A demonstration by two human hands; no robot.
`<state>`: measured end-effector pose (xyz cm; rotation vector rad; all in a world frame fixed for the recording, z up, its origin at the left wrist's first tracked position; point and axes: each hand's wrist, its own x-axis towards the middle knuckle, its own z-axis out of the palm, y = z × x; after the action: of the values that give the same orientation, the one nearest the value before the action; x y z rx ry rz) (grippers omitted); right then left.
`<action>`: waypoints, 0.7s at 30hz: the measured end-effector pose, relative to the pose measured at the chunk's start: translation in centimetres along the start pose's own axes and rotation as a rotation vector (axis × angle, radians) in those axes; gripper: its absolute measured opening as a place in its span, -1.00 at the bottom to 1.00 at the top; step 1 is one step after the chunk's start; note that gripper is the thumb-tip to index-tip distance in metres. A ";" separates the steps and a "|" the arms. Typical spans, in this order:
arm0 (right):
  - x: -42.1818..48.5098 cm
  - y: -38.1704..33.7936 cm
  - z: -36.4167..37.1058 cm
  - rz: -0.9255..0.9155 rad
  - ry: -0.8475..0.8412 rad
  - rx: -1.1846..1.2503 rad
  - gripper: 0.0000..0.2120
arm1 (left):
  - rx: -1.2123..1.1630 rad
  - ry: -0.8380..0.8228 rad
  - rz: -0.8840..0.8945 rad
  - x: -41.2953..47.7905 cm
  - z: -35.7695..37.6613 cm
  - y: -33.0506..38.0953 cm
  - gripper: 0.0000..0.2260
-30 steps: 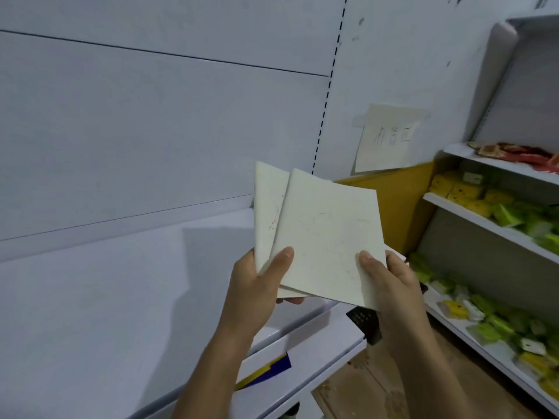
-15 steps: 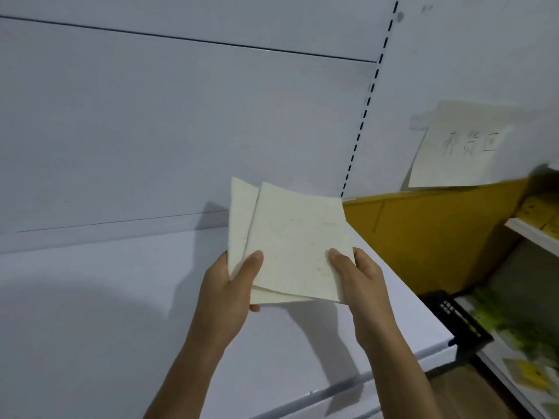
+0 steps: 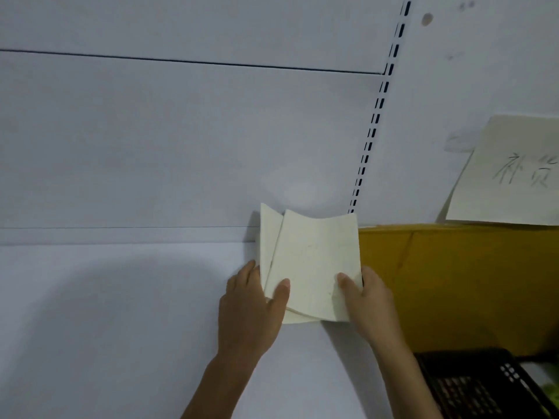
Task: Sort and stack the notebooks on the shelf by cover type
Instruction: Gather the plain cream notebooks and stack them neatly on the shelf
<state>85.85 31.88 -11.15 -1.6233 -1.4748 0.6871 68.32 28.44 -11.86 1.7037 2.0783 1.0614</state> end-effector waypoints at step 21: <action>1.9 2.7 1.0 -0.004 0.002 0.232 -0.85 | -0.275 -0.029 -0.107 0.5 1.6 -1.3 0.00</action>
<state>86.77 33.99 -13.69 -1.4420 -1.3429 0.8224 68.18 29.40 -13.72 1.4504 1.8816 1.2162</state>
